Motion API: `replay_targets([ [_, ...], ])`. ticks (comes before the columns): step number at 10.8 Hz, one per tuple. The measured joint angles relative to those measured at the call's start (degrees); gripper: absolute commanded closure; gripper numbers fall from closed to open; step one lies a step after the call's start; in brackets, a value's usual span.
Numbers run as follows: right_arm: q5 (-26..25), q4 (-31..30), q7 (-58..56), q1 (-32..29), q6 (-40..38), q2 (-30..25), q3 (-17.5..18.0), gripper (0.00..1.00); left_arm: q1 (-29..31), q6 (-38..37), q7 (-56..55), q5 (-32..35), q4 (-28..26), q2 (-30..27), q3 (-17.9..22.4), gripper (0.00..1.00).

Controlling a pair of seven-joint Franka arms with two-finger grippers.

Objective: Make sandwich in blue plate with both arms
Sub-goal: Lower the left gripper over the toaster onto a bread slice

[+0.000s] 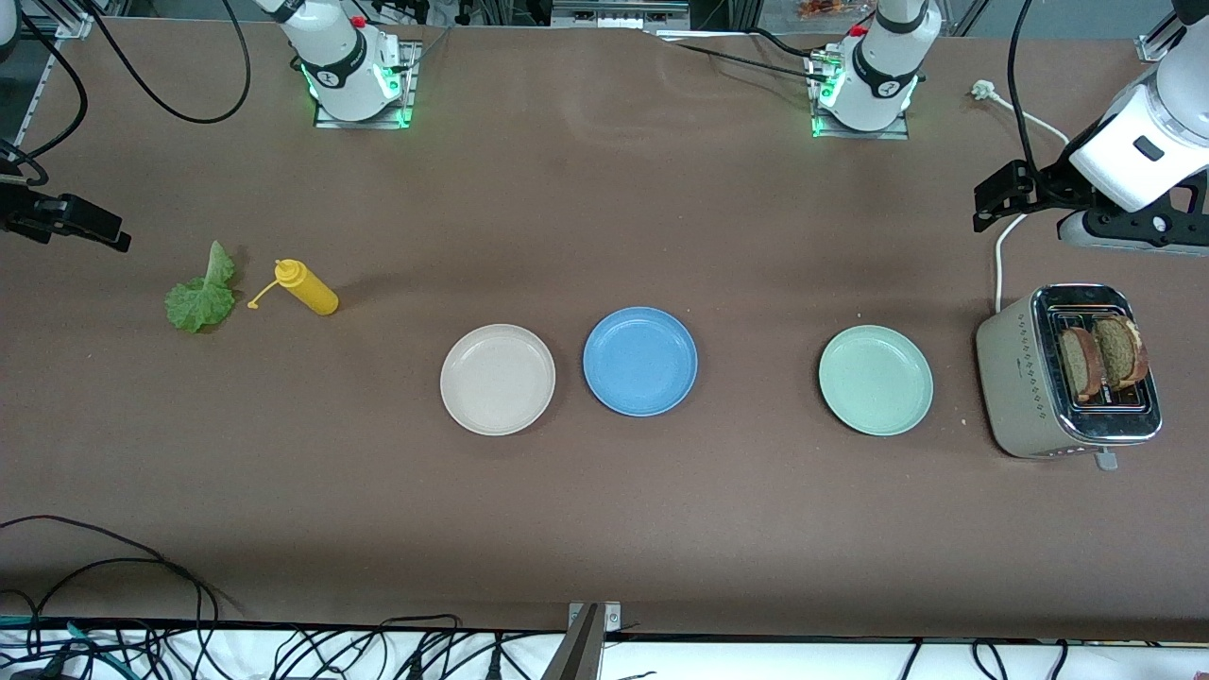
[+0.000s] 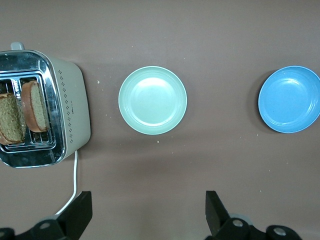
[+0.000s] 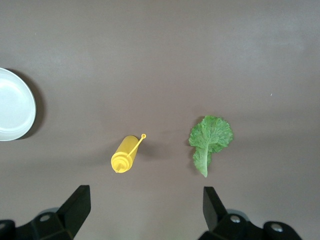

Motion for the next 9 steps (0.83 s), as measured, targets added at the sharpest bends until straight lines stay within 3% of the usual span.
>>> replay_targets([
  [9, 0.00, 0.00, 0.00, 0.00, 0.00, 0.00, 0.00, 0.00, 0.54, -0.13, 0.00, 0.00, -0.02, 1.77, 0.40, 0.00],
])
